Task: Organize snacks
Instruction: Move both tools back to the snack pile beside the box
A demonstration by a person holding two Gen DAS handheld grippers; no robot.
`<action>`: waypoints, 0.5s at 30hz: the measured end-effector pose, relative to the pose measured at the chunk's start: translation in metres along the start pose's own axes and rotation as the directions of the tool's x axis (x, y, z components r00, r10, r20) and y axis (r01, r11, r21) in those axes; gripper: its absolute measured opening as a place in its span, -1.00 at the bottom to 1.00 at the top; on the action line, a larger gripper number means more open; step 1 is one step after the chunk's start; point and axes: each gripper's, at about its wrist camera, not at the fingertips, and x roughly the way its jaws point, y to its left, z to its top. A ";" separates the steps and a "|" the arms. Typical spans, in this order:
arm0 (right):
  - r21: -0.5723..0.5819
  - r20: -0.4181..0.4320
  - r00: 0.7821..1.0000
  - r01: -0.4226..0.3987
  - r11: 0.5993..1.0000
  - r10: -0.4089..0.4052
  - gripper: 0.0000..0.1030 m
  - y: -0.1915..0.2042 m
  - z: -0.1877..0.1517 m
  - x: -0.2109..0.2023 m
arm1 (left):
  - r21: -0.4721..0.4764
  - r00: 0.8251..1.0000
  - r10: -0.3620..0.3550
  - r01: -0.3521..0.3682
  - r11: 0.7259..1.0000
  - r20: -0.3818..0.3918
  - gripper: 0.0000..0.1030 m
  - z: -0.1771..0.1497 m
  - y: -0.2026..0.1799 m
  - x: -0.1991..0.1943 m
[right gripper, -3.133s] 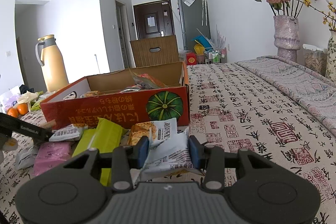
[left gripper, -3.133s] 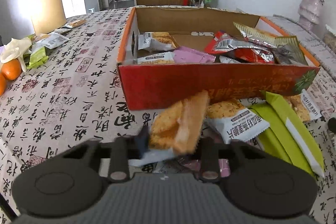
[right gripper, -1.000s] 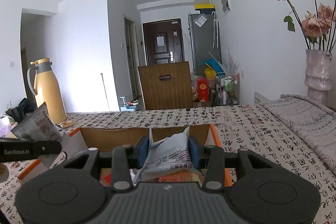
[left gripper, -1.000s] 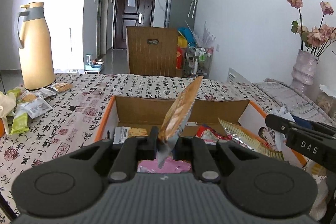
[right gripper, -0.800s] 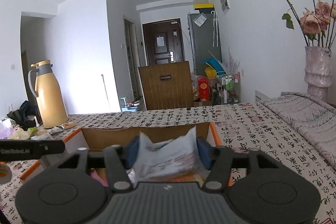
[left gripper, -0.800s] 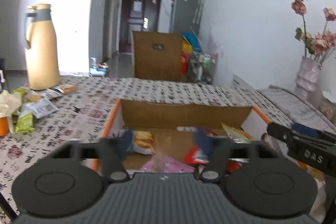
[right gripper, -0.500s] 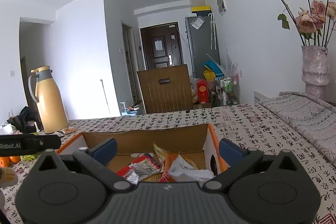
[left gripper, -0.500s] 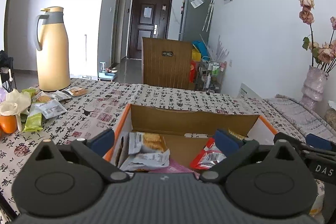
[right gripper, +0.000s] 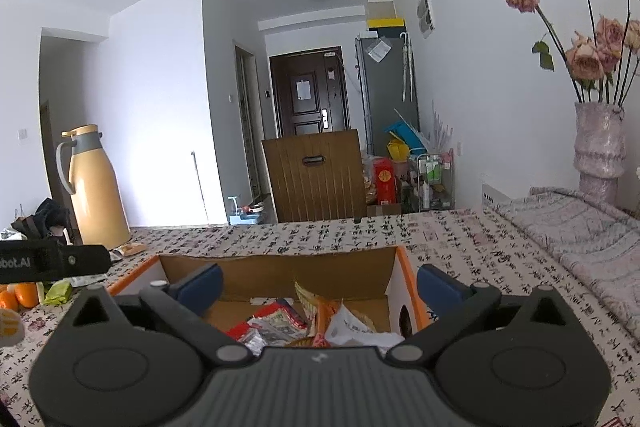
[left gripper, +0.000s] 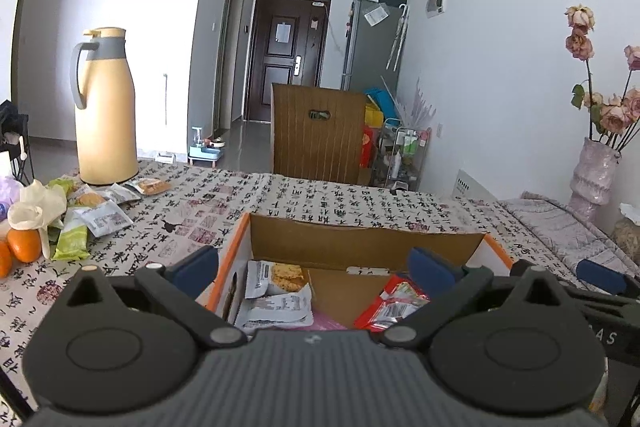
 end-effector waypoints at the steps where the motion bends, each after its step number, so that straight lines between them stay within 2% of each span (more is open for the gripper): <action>1: 0.000 0.003 1.000 0.001 1.000 -0.001 1.00 0.001 0.001 -0.003 | 0.003 1.000 0.000 0.000 1.000 0.002 1.00 0.001 -0.001 -0.003; 15: -0.003 0.013 1.000 -0.004 1.000 0.004 1.00 0.004 0.002 -0.052 | 0.014 1.000 -0.003 0.003 1.000 0.010 1.00 -0.007 0.002 -0.046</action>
